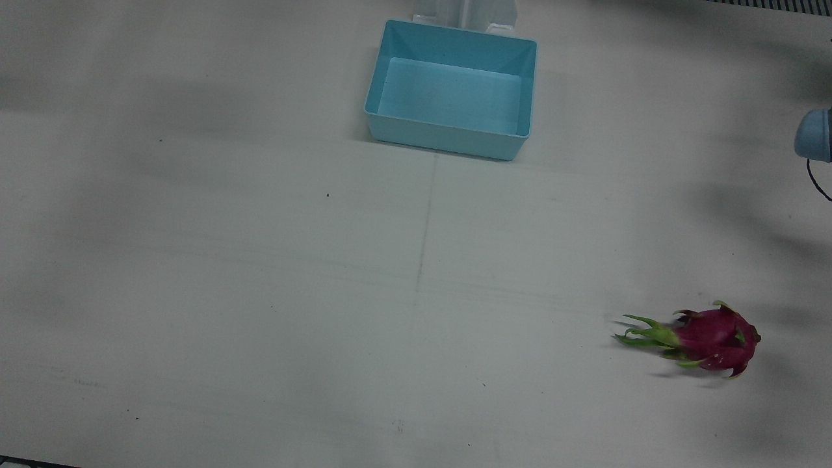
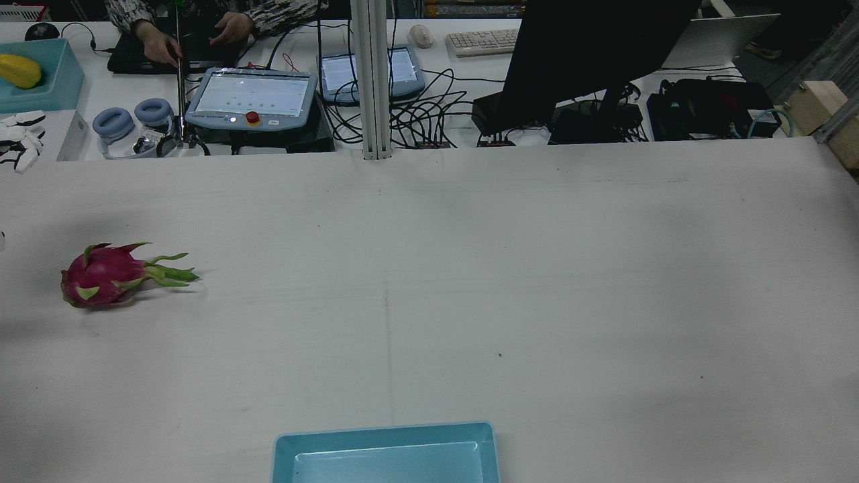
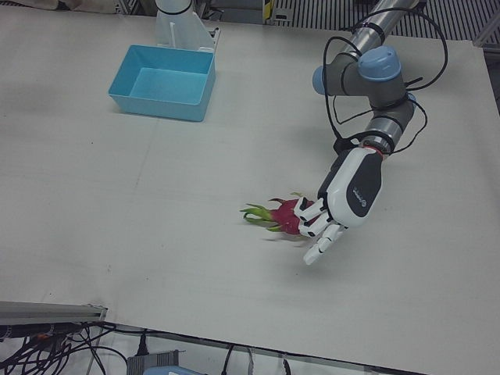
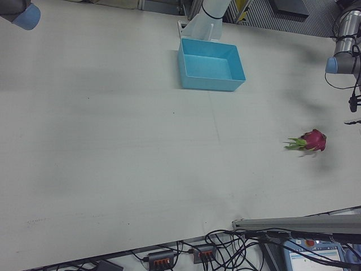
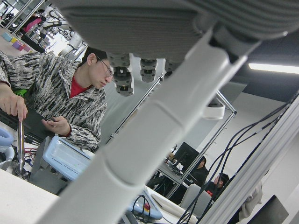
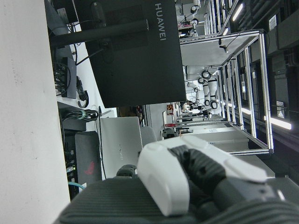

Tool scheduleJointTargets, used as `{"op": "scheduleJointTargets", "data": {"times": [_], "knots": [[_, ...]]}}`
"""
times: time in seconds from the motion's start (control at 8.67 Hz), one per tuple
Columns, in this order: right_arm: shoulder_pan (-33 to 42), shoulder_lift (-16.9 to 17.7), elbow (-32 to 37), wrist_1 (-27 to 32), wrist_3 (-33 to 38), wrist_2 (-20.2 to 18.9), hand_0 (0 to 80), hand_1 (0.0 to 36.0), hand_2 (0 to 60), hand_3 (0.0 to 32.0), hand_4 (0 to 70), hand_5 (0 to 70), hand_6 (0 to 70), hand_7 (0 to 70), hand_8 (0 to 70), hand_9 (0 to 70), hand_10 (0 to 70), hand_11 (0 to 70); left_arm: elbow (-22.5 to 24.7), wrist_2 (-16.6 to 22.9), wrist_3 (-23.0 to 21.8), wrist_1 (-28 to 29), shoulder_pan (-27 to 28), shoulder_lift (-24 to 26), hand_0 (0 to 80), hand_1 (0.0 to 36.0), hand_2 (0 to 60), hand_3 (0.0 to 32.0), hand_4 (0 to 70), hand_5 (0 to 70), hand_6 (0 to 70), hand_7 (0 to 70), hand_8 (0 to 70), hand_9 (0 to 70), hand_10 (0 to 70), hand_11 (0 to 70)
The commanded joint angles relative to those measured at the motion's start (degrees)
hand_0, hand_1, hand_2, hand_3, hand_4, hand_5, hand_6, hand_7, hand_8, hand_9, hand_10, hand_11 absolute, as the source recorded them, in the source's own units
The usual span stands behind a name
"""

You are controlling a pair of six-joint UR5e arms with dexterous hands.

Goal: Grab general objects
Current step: 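Move the left hand down over the pink dragon fruit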

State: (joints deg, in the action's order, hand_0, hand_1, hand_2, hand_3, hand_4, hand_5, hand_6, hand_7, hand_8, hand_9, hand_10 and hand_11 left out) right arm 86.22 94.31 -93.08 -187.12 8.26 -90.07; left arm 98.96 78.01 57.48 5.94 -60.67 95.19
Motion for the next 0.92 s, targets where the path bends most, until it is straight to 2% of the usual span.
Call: {"op": "scheduleJointTargets", "data": {"times": [0.0,0.12,0.23,0.35,0.46,0.69,0.81], "knots": [[0.0,0.0,0.0,0.0,0.0,-0.01,0.0,0.0,0.0,0.0,0.0,0.0,0.0,0.0,0.0,0.0,0.0,0.0,5.1,0.38,9.44,-9.77,5.18,0.52,80.0,36.0,60.0,0.0,26.5,70.0,17.6,67.2,2.5,12.0,0.0,0.0],[0.0,0.0,0.0,0.0,0.0,-0.01,0.0,0.0,0.0,0.0,0.0,0.0,0.0,0.0,0.0,0.0,0.0,0.0,5.11,0.3,12.97,-12.33,5.56,1.39,80.0,36.0,60.0,0.0,28.0,70.0,17.0,64.8,2.4,11.5,0.0,0.0],[0.0,0.0,0.0,0.0,0.0,-0.01,0.0,0.0,0.0,0.0,0.0,0.0,0.0,0.0,0.0,0.0,0.0,0.0,4.67,0.3,15.62,-13.84,5.65,2.09,80.0,36.0,60.0,0.0,23.8,70.0,7.7,49.5,0.5,8.5,0.0,0.0],[0.0,0.0,0.0,0.0,0.0,-0.01,0.0,0.0,0.0,0.0,0.0,0.0,0.0,0.0,0.0,0.0,0.0,0.0,4.49,0.12,16.86,-14.46,6.18,2.19,80.0,36.0,60.0,0.0,17.4,70.0,1.5,40.9,0.0,6.7,0.0,0.0],[0.0,0.0,0.0,0.0,0.0,-0.01,0.0,0.0,0.0,0.0,0.0,0.0,0.0,0.0,0.0,0.0,0.0,0.0,4.23,-0.05,18.09,-14.9,6.62,2.19,80.0,36.0,60.0,0.0,12.7,70.0,0.0,38.6,0.0,6.3,0.0,0.0],[0.0,0.0,0.0,0.0,0.0,-0.01,0.0,0.0,0.0,0.0,0.0,0.0,0.0,0.0,0.0,0.0,0.0,0.0,4.14,-0.06,20.9,-16.13,6.88,2.28,80.0,36.0,60.0,0.0,11.4,70.0,0.0,39.8,0.0,6.5,0.0,0.0],[0.0,0.0,0.0,0.0,0.0,0.07,0.0,0.0,0.0,0.0,0.0,0.0,0.0,0.0,0.0,0.0,0.0,0.0,3.97,-0.06,21.44,-16.49,6.89,2.28,80.0,36.0,60.0,0.0,10.7,60.1,0.0,39.5,0.0,6.5,0.0,0.0]]}}
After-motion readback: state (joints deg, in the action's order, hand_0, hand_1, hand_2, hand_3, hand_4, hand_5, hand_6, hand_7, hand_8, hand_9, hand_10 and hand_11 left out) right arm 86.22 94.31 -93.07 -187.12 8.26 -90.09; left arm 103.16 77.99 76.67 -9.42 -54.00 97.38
